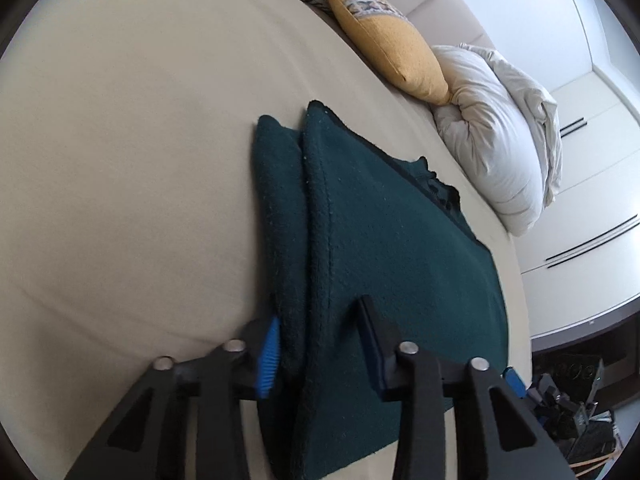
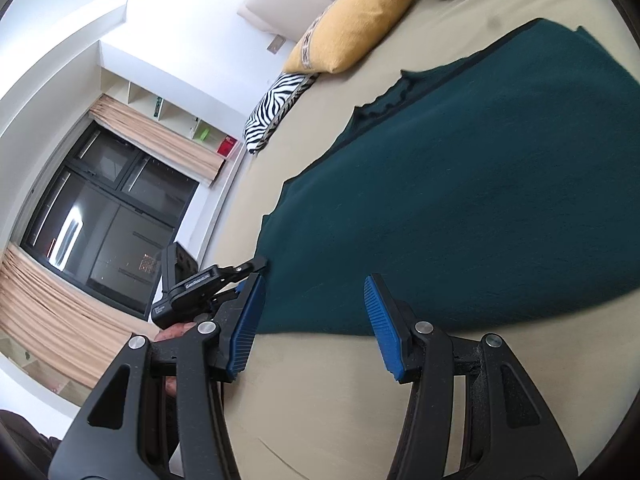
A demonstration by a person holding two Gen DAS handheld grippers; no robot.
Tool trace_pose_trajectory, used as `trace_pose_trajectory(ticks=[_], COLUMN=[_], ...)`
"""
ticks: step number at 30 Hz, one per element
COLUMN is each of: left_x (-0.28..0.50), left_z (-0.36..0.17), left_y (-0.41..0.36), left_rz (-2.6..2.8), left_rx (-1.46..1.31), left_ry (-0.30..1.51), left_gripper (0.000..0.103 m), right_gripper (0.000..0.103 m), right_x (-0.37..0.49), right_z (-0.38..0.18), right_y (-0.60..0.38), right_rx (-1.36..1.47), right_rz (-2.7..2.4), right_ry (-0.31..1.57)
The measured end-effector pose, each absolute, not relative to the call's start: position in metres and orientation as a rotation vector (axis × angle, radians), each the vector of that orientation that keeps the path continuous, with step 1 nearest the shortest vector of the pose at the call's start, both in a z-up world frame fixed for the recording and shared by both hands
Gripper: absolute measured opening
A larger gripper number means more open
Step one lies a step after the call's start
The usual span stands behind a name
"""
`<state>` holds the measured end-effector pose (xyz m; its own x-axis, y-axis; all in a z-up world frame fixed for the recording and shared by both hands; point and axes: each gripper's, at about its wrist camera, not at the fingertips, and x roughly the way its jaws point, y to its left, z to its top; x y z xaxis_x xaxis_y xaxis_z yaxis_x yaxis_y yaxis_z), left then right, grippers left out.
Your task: Fold small clothes
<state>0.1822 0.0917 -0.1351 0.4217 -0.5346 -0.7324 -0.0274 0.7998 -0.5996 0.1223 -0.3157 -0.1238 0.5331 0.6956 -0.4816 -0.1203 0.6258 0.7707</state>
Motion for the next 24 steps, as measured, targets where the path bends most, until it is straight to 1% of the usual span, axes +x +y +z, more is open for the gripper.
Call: trace_pose_trajectory(ticks=[1,3,6,10,13,16,18,20,24], left_x=[0.184,0.184,0.181,0.179,0.179,0.181,0.181,0.182,0.186], left_z=[-0.136,-0.136,-0.134,-0.128,-0.127,-0.126,-0.122,-0.113,-0.079], left_y=[0.092,0.095,0.099,0.093,0.094,0.094,0.092,0.086,0.060], left_rz=[-0.350,-0.360,-0.378,-0.379,-0.385,-0.391,-0.391,-0.390,-0.423], left_rx=[-0.592,-0.610,-0.615,-0.523,-0.524,-0.509,-0.493,-0.470,-0.403], left_ry=[1.107,1.101,1.081,1.052,1.046,1.044,1.042,1.031,0.998], left_gripper=[0.022,0.019,0.018,0.017,0.015,0.015,0.014,0.014,0.013], right_gripper=[0.051,0.051,0.051,0.051,0.051,0.051,0.049,0.049,0.049], right_x=[0.125,0.131,0.146,0.173,0.199,0.223,0.241,0.250,0.252], right_z=[-0.124,-0.123,-0.122,-0.126,-0.131,-0.141,-0.158,-0.174,-0.176], right_y=[-0.311,-0.305,-0.292,-0.269,-0.247,-0.231,-0.223,-0.224,-0.246], right_rx=[0.743,0.732,0.699,0.652,0.621,0.613,0.596,0.649,0.776], right_rz=[0.555,0.567,0.589,0.612,0.626,0.635,0.607,0.628,0.656], right_ry=[0.890,0.901,0.931,0.984,1.025,1.057,1.120,1.128,1.105])
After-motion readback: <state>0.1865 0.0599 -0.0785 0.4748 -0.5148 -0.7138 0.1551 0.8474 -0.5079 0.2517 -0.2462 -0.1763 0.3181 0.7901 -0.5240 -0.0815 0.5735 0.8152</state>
